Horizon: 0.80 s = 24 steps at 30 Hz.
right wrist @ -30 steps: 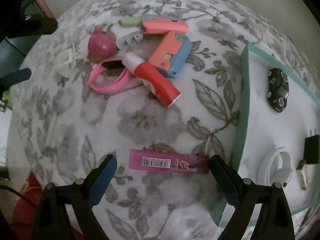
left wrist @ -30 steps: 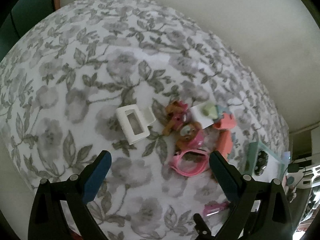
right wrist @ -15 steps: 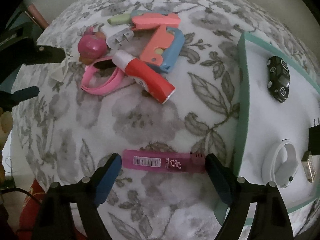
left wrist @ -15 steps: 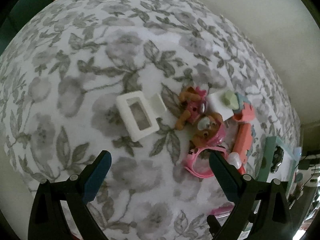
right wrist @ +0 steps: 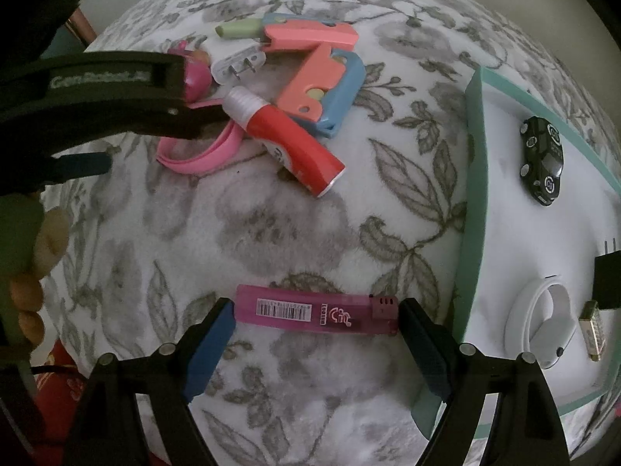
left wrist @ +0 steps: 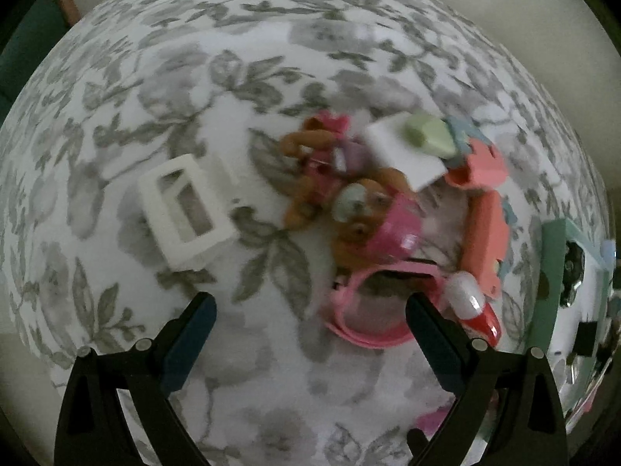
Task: Organize rigid objects
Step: 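Grasp pink watch band with left tool while right tool grasps pink tube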
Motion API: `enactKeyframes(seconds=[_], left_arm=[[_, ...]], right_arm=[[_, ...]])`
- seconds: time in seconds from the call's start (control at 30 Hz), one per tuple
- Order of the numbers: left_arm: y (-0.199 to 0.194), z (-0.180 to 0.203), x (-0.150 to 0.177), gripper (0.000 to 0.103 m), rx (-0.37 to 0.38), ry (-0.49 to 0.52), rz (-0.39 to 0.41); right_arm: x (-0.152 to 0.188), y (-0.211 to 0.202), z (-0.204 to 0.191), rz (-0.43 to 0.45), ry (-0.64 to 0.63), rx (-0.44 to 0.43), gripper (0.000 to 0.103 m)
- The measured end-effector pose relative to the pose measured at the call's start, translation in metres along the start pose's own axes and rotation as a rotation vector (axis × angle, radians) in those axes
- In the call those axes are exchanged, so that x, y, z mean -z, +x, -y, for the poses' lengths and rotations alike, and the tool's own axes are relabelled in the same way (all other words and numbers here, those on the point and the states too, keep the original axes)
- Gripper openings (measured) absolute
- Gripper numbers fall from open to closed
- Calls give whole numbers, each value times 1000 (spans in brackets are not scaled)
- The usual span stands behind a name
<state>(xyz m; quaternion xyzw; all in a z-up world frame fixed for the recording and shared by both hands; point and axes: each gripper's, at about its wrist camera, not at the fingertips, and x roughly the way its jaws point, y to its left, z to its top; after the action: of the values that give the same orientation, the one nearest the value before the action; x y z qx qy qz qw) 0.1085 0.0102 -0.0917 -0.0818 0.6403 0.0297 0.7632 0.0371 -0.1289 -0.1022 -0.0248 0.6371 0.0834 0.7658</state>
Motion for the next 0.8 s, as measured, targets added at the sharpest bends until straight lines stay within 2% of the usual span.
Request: enactKeyframes(seconds=[0.13, 0.37, 0.47, 0.5, 0.6, 0.7, 0.8], left_arm=[[-3, 12, 1, 98, 21, 44, 6], [0, 39, 1, 98, -14, 123, 21], [3, 50, 2, 88, -24, 144, 25], [4, 57, 2, 81, -22, 144, 24], [6, 60, 6, 77, -21, 155, 25], [6, 61, 10, 64, 2, 166, 31], [7, 59, 9, 64, 2, 183, 33]], right_arm=[[1, 0, 3, 0, -2, -7, 87], [1, -1, 3, 1, -4, -5, 87], [1, -1, 2, 2, -6, -4, 87], [1, -1, 2, 2, -5, -3, 87], [1, -2, 1, 3, -6, -2, 87], [1, -2, 1, 3, -5, -1, 87], [1, -3, 2, 5, -1, 4, 83]])
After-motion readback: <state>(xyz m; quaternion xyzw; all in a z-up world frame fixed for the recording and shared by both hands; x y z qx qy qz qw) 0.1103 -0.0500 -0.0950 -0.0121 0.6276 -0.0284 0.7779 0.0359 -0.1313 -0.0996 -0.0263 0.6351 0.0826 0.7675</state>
